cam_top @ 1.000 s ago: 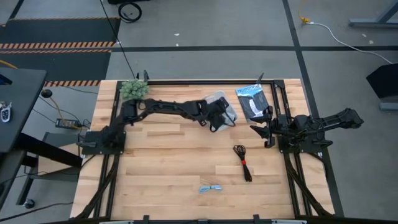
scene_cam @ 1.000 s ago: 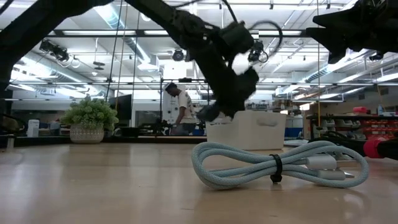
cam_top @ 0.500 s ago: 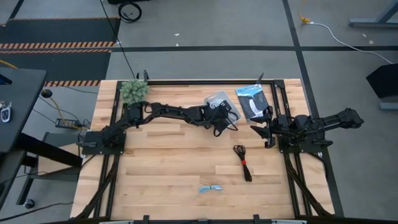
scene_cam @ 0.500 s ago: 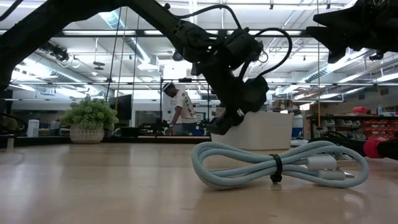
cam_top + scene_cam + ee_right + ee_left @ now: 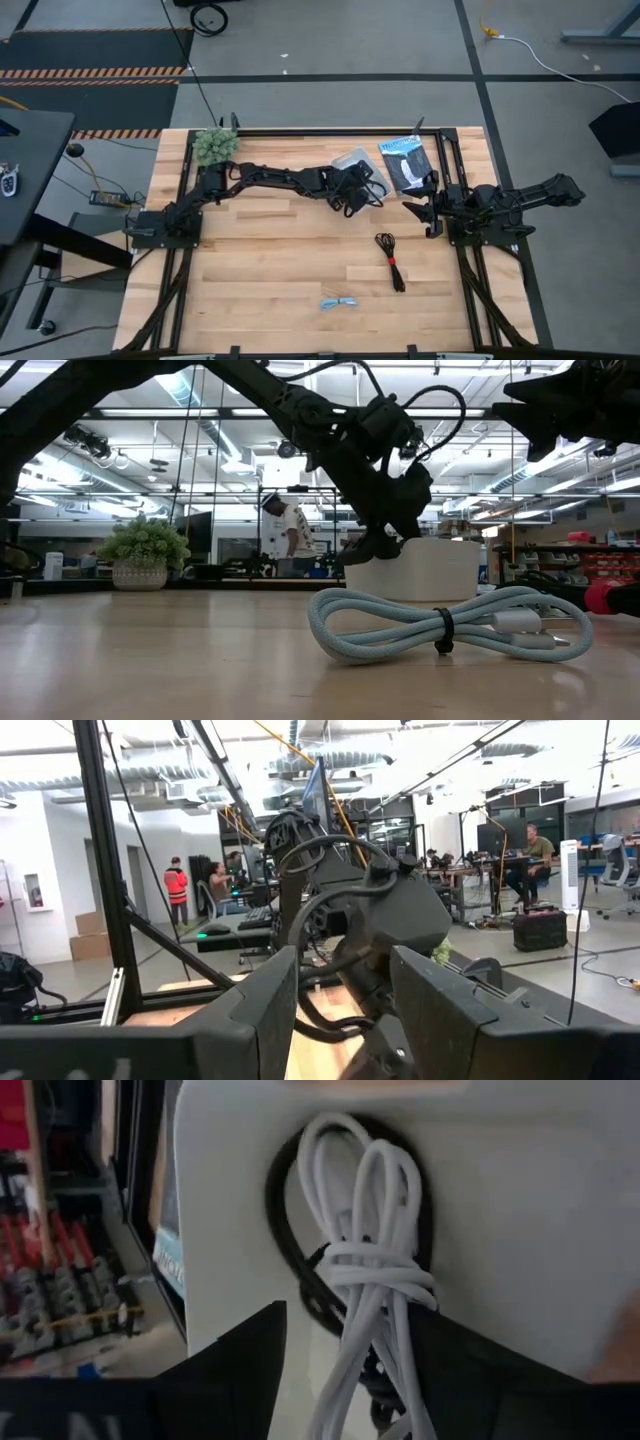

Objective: Pick and place USB-C Cables
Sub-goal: Put the white charger cable into the white bin, then put the light blue charger cable into the white bin

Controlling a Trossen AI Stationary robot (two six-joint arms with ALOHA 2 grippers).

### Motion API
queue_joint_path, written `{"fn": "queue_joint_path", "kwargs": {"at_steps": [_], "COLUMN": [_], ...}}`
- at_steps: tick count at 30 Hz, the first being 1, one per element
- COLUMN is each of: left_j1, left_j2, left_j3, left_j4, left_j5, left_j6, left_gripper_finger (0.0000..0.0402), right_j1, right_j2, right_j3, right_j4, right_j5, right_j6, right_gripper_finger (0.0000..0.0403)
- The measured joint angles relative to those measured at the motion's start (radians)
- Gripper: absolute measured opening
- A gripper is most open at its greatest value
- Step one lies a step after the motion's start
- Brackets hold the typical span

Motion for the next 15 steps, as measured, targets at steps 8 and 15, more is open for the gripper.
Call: {"fn": "queue_joint_path", "kwargs": {"at_steps": [8, 15], "left_j1": [-0.005, 0.003], "left_j2": [-0.051, -0.061], "left_j3": [0.001, 0.001], "left_j4": [-0.114, -0.102], "left_j5": [0.026, -0.152], "left_j6": [-0.061, -0.131], "left_gripper_finger": [0.0196, 0.0185], "right_j1": [0.000, 0.000], "right_j2": [0.000, 0.000], "right_j3": [0.000, 0.000], "right_j4": [0.000, -0.001], "right_j5": [0.000, -0.002], "right_j6": [0.000, 0.000], "right_gripper_finger": [0.0168, 0.0168]}}
